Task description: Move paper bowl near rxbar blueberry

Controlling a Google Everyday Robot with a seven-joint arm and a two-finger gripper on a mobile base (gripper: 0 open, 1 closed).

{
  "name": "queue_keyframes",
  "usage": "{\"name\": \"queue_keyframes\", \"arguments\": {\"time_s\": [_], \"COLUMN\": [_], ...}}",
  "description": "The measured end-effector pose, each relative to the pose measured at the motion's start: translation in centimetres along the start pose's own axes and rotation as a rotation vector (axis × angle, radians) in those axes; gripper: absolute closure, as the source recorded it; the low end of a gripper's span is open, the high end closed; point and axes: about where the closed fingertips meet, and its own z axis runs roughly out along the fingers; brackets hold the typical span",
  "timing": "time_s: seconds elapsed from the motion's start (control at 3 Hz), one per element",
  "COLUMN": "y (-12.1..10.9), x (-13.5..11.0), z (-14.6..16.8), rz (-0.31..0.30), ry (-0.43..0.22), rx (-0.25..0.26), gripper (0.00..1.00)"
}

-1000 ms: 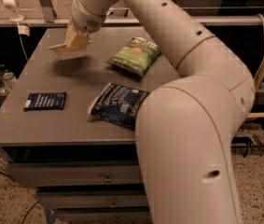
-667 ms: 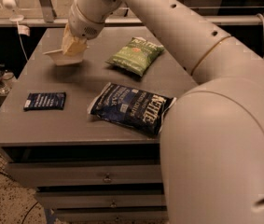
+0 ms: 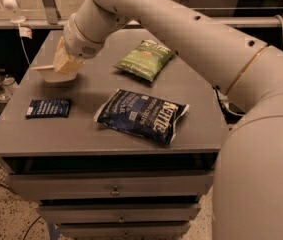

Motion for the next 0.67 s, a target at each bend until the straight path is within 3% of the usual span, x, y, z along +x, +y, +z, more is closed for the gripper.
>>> {"name": "queue_keyframes", "arguments": {"time_s": [0.67], "y": [3.4], "x": [-1.1], "z": [2.3], "rz": [0.020], "ry": [-0.092], "rx": [-0.077], "gripper": [1.00]}}
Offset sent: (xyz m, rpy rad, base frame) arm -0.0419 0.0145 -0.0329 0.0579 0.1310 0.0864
